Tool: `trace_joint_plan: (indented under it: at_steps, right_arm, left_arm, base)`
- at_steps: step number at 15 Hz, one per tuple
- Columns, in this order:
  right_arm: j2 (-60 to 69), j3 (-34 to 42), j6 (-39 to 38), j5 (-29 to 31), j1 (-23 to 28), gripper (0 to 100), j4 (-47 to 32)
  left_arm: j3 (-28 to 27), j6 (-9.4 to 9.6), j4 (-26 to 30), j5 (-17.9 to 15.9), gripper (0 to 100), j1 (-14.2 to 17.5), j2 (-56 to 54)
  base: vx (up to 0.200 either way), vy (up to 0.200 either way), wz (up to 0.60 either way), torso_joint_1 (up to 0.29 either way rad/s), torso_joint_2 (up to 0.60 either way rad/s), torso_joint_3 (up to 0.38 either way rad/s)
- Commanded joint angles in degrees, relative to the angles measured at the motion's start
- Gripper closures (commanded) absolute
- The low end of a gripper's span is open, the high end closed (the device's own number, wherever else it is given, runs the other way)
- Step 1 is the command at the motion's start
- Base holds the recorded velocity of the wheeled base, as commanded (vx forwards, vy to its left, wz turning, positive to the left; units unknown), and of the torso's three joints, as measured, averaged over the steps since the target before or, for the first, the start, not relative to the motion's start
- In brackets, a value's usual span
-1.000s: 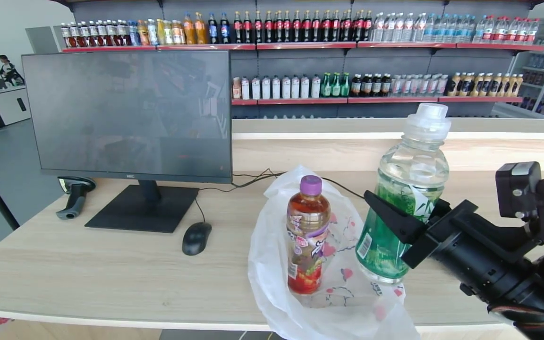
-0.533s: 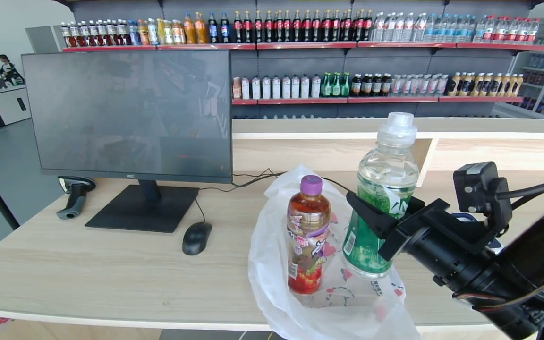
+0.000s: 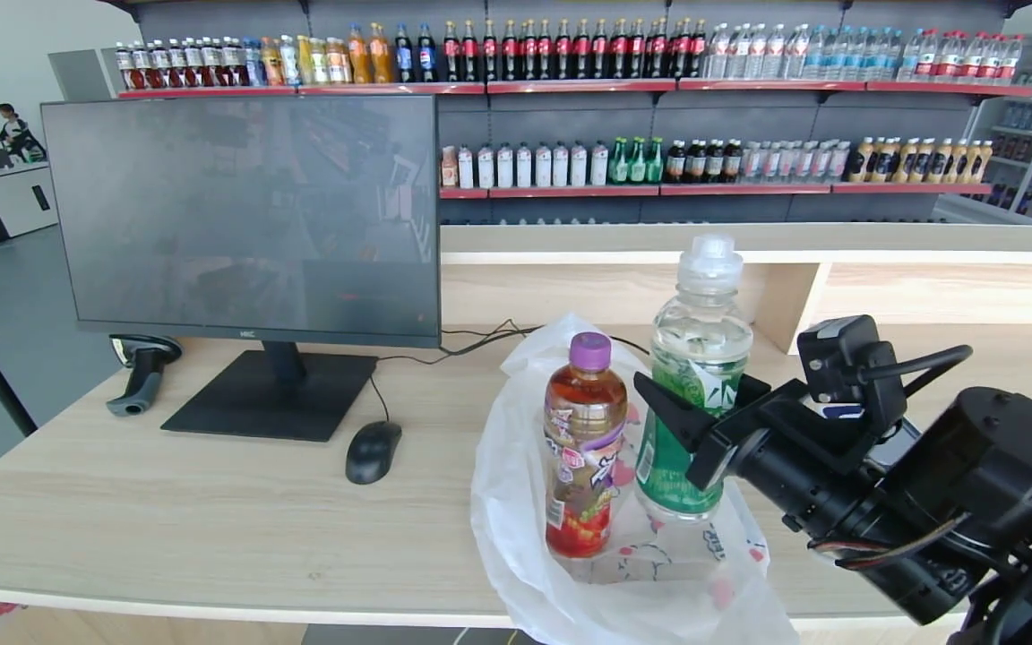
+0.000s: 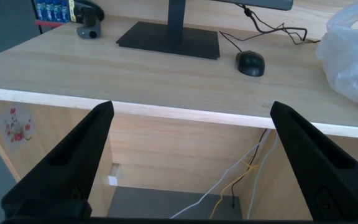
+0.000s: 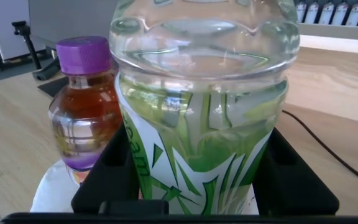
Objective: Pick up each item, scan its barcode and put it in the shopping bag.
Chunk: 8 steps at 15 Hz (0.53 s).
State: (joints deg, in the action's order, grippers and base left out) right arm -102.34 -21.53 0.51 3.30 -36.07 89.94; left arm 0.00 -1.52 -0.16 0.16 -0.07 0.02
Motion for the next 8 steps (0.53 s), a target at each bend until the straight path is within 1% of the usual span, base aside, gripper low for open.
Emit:
trace_joint_plan:
  at_steps: [1,8]
  right_arm:
    - [-1.6,-0.1,0.2,-0.1,0.0,100,0.1]
    - [-3.2,0.2,0.6,-0.1,1.3,100,0.1]
  left_arm:
    - [0.0,0.03,0.1,0.0,0,0.0,0.0]
    - [0.0,-0.06,0.0,0.0,0,0.0,0.0]
  base:
    - [0.0,0.0,0.0,0.0,0.0,0.0]
    - [0.0,0.0,0.0,0.0,0.0,0.0]
